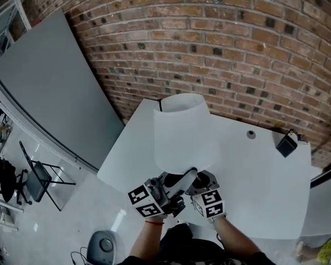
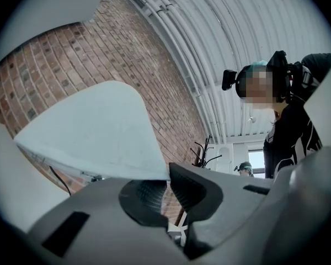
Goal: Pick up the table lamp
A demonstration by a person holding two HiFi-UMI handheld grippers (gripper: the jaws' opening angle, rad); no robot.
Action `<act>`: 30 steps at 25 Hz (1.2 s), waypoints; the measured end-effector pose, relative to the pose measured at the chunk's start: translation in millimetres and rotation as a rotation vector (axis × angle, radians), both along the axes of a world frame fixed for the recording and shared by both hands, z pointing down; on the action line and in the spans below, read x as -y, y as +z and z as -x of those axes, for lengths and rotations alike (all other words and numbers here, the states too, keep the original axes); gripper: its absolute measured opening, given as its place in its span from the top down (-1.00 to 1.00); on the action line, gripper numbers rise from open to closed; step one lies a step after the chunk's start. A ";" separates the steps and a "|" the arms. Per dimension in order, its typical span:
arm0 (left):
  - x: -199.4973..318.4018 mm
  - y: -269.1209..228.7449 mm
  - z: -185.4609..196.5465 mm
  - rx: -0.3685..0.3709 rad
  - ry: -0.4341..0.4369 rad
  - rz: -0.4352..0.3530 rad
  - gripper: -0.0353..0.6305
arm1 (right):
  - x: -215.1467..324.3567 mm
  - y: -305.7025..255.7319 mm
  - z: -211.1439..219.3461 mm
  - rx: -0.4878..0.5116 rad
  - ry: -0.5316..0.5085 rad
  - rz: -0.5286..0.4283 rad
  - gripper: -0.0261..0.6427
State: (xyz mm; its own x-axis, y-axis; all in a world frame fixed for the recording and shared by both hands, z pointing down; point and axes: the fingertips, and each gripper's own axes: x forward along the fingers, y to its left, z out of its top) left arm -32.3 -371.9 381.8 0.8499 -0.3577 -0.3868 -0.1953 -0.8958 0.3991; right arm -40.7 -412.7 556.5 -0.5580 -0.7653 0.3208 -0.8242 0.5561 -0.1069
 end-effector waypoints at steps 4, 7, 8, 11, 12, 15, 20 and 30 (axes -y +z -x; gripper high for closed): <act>-8.9 -22.0 -10.5 0.028 0.003 -0.051 0.83 | -1.3 -24.9 -5.9 0.026 0.003 -0.046 0.44; -17.1 -38.3 -17.9 0.044 0.004 -0.085 0.83 | -2.9 -43.2 -10.7 0.040 0.006 -0.082 0.44; -20.5 -43.7 -20.0 0.047 0.003 -0.095 0.83 | -4.3 -49.0 -12.2 0.042 0.007 -0.093 0.44; -30.5 -58.8 -25.8 0.054 0.002 -0.125 0.83 | -8.2 -66.2 -16.5 0.052 0.008 -0.127 0.44; -33.6 -63.6 -27.8 0.056 0.001 -0.135 0.83 | -9.0 -71.8 -17.9 0.057 0.010 -0.138 0.44; -41.9 -77.1 -33.7 0.064 -0.004 -0.166 0.83 | -11.8 -87.8 -21.9 0.067 0.016 -0.169 0.44; -55.6 -97.9 -40.9 0.066 -0.015 -0.204 0.83 | -20.3 -111.9 -28.4 0.069 0.018 -0.220 0.44; -83.4 -138.3 -47.6 0.070 -0.035 -0.279 0.83 | -36.5 -160.3 -32.7 0.078 0.014 -0.319 0.44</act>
State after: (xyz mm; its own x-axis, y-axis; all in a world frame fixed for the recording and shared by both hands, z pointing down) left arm 15.2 -288.5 243.6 0.8671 -0.2756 -0.4149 -0.2470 -0.9613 0.1223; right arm -8.1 -376.2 396.2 -0.5605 -0.8279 0.0206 -0.8279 0.5608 0.0078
